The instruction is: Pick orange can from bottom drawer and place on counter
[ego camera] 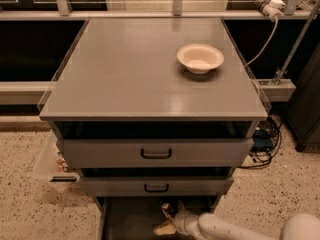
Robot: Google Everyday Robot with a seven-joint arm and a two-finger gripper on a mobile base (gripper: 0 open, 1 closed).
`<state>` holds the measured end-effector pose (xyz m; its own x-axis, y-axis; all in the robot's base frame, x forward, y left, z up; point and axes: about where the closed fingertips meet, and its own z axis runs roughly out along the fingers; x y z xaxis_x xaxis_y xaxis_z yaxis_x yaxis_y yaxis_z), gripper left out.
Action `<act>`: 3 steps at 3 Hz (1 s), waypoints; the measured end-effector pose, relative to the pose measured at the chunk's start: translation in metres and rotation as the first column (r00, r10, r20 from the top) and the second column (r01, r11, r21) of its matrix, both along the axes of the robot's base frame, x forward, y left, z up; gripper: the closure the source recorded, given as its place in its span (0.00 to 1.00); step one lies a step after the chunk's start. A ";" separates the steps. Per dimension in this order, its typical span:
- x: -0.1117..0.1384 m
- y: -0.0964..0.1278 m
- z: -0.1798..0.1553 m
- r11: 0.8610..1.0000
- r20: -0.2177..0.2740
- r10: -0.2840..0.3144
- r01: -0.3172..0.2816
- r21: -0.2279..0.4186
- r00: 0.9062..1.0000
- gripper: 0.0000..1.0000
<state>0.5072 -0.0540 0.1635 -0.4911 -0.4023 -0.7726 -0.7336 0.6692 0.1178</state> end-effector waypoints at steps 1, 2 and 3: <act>0.000 0.002 -0.009 1.000 0.003 0.004 -0.004 -0.031 1.000 0.00; -0.004 0.000 -0.023 0.998 -0.022 -0.001 0.000 -0.061 1.000 0.00; -0.015 -0.002 -0.040 0.995 -0.063 -0.010 0.004 -0.101 0.998 0.20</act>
Offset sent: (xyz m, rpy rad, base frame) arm -0.0085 -0.0069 -0.0372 -0.0976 0.0479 -0.0090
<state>0.4925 -0.0557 0.1232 -0.5407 -0.4726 -0.6959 -0.7221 0.6851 0.0957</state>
